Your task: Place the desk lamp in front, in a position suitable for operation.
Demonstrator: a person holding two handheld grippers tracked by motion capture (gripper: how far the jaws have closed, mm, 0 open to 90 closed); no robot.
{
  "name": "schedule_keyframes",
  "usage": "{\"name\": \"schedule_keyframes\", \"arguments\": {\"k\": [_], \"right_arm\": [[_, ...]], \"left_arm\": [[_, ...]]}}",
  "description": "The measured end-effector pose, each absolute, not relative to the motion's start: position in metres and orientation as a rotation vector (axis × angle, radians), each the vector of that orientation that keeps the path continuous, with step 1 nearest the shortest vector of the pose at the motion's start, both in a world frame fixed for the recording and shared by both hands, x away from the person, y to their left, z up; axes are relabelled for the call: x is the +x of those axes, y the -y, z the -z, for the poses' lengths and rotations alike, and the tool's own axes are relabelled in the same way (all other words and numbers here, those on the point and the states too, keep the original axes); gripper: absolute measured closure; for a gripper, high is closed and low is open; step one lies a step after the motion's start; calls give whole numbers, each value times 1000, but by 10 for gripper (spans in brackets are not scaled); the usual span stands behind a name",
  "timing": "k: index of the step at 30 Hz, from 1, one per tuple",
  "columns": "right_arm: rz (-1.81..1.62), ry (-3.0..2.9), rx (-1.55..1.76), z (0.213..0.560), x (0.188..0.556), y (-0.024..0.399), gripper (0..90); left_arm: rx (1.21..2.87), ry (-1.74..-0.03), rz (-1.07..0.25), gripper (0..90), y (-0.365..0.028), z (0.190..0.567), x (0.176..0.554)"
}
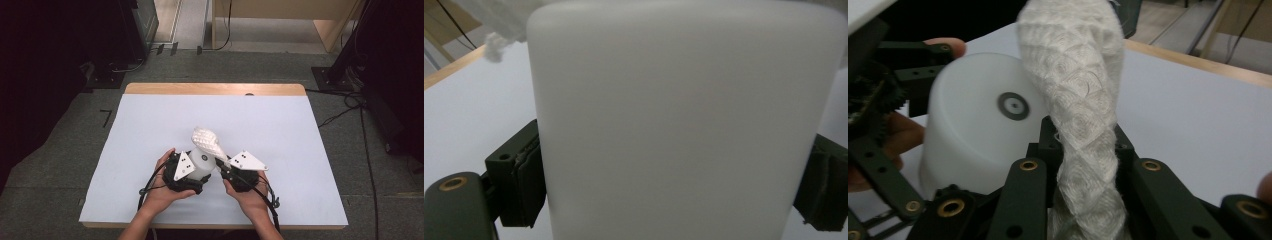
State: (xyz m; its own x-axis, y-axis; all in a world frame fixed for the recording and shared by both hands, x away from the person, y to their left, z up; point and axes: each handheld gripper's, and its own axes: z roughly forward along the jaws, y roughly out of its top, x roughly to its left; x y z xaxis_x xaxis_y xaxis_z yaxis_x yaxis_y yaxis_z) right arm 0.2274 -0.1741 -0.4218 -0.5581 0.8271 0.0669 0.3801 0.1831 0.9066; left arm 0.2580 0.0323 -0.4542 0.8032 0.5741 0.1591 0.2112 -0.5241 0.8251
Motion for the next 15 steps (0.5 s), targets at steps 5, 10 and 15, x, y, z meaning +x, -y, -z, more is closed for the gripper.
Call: {"name": "schedule_keyframes", "arguments": {"k": [5, 10, 15], "right_arm": [[-1382, -2041, 1149, 418, 226, 172, 768], [-1488, -2047, 1157, 409, 222, 175, 769], [-1526, -2086, 1134, 406, 218, 168, 768]], "left_arm": [[2111, -573, -501, 87, -35, 454, 259], [2109, -567, -501, 87, -34, 454, 259], [2120, -546, -527, 87, -31, 455, 256]]}}
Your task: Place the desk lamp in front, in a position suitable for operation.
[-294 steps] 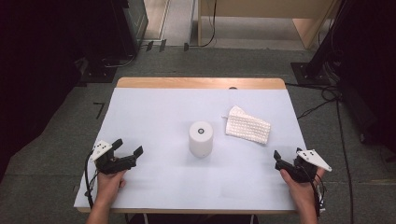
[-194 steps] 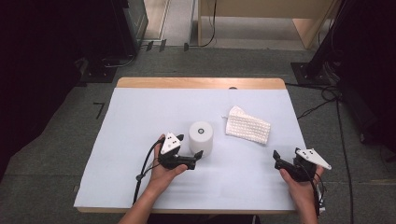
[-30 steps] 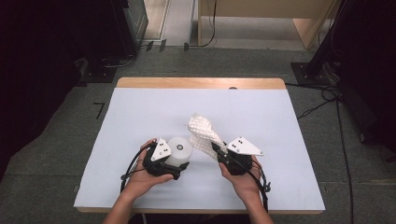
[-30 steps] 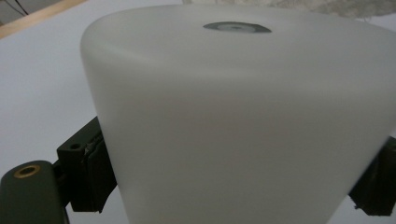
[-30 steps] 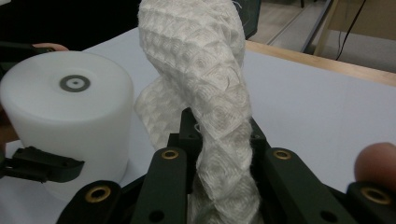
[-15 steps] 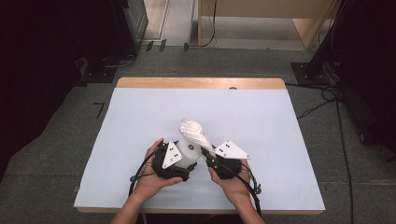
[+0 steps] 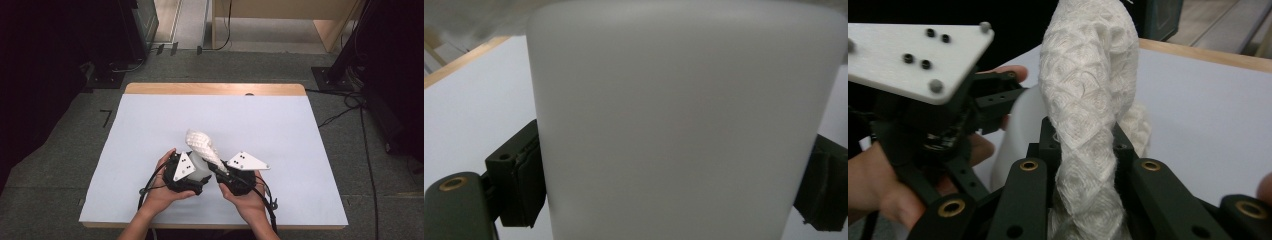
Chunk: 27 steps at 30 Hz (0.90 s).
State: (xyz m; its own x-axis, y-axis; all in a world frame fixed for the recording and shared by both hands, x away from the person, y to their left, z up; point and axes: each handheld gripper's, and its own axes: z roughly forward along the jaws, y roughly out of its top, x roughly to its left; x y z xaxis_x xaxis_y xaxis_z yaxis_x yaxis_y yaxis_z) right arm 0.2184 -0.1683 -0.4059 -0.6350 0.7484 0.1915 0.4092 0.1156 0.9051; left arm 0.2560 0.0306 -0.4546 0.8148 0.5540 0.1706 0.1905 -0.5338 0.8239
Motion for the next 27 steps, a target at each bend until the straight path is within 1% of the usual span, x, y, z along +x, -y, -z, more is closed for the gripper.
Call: {"name": "schedule_keyframes", "arguments": {"k": [3, 9, 12, 13, 14, 15, 17, 21, 23, 26, 27], "right_arm": [[-1550, -2111, 1142, 402, 217, 164, 766], [-1647, -2101, 1215, 404, 223, 169, 765], [-1654, -2090, 1206, 406, 226, 172, 765], [-1571, -2060, 1197, 412, 229, 174, 769], [-1561, -2047, 1214, 415, 230, 175, 771], [-1566, -2032, 1232, 418, 231, 179, 774], [-1585, -2036, 1277, 420, 231, 184, 780], [-1624, -2079, 1256, 416, 228, 183, 783], [-1710, -2122, 1186, 408, 223, 175, 783], [-1708, -2105, 1174, 406, 222, 171, 780], [-1693, -2083, 1190, 406, 222, 170, 779]], "left_arm": [[2127, -523, -568, 87, -26, 455, 251], [2128, -501, -590, 87, -23, 456, 249], [2126, -497, -582, 87, -23, 457, 250], [2118, -512, -548, 87, -27, 456, 253], [2118, -512, -548, 87, -27, 456, 253], [2105, -534, -512, 87, -31, 456, 257], [2085, -551, -492, 87, -34, 457, 258], [2084, -544, -509, 87, -32, 458, 256], [2098, -520, -532, 87, -28, 457, 251], [2114, -520, -532, 88, -25, 456, 249], [2120, -508, -551, 88, -22, 456, 246]]}}
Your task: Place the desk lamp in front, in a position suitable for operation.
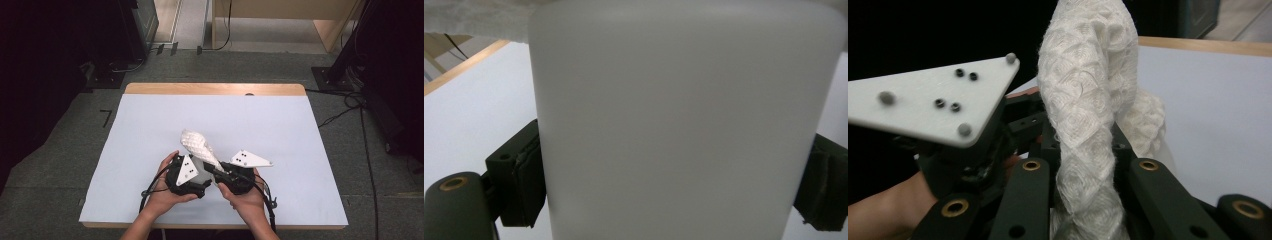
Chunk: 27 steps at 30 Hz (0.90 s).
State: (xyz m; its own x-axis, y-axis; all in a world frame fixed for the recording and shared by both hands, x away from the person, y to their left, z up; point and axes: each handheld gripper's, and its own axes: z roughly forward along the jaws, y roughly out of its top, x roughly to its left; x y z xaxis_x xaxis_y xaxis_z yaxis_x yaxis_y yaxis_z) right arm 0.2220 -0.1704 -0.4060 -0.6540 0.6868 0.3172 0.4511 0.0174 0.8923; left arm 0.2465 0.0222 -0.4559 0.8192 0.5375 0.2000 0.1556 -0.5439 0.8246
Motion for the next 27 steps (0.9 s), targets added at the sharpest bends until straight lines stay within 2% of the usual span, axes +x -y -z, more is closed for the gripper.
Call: {"name": "schedule_keyframes", "arguments": {"k": [6, 12, 17, 23, 27], "right_arm": [[-1657, -2056, 1297, 414, 229, 183, 778], [-1682, -2102, 1247, 406, 221, 172, 772], [-1578, -2052, 1211, 410, 222, 168, 751], [-1606, -2086, 1262, 413, 228, 179, 785], [-1709, -2125, 1248, 406, 225, 176, 785]], "left_arm": [[2133, -478, -531, 89, -22, 454, 245], [2171, -453, -482, 90, -26, 450, 243], [2186, -463, -487, 89, -24, 449, 241], [2155, -518, -409, 88, -28, 450, 251], [2155, -498, -449, 89, -24, 451, 247]]}}
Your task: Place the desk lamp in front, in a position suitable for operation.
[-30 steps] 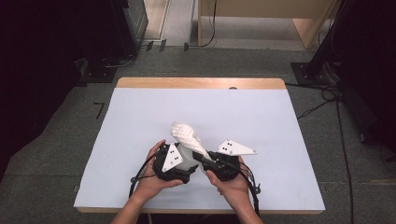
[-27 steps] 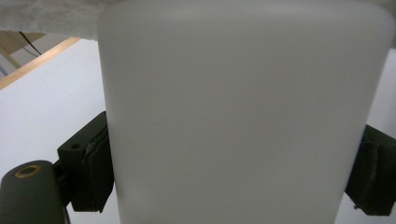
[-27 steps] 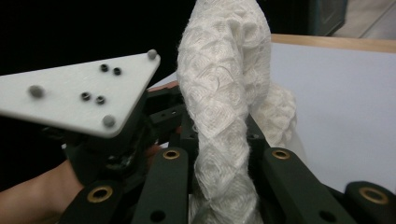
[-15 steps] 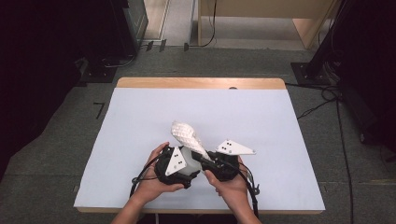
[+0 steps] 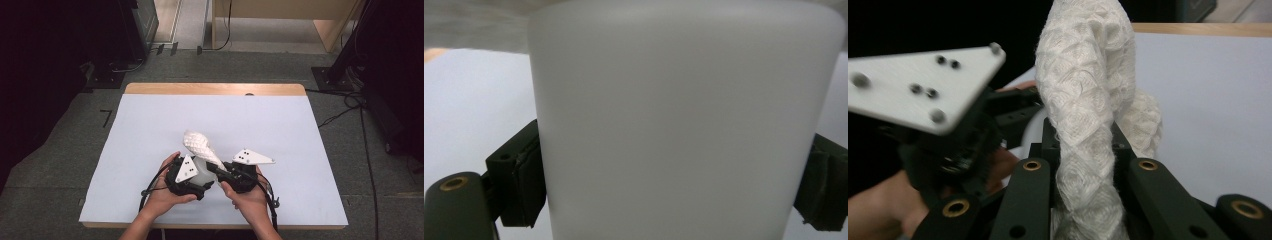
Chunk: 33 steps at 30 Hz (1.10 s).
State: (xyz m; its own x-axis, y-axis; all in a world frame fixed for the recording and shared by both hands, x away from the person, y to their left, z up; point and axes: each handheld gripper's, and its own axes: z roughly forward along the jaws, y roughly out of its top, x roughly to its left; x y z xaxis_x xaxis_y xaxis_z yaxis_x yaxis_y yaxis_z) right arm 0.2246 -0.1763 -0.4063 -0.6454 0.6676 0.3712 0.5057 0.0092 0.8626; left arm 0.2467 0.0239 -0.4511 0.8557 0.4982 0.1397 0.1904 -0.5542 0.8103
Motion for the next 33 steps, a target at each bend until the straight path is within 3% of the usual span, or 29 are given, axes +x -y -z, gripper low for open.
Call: {"name": "schedule_keyframes", "arguments": {"k": [12, 33], "right_arm": [[-1677, -2112, 1230, 411, 225, 183, 786], [-1744, -2154, 1199, 404, 228, 174, 789]], "left_arm": [[2130, -567, -391, 88, -24, 451, 254], [2154, -502, -456, 89, -22, 452, 245]]}}
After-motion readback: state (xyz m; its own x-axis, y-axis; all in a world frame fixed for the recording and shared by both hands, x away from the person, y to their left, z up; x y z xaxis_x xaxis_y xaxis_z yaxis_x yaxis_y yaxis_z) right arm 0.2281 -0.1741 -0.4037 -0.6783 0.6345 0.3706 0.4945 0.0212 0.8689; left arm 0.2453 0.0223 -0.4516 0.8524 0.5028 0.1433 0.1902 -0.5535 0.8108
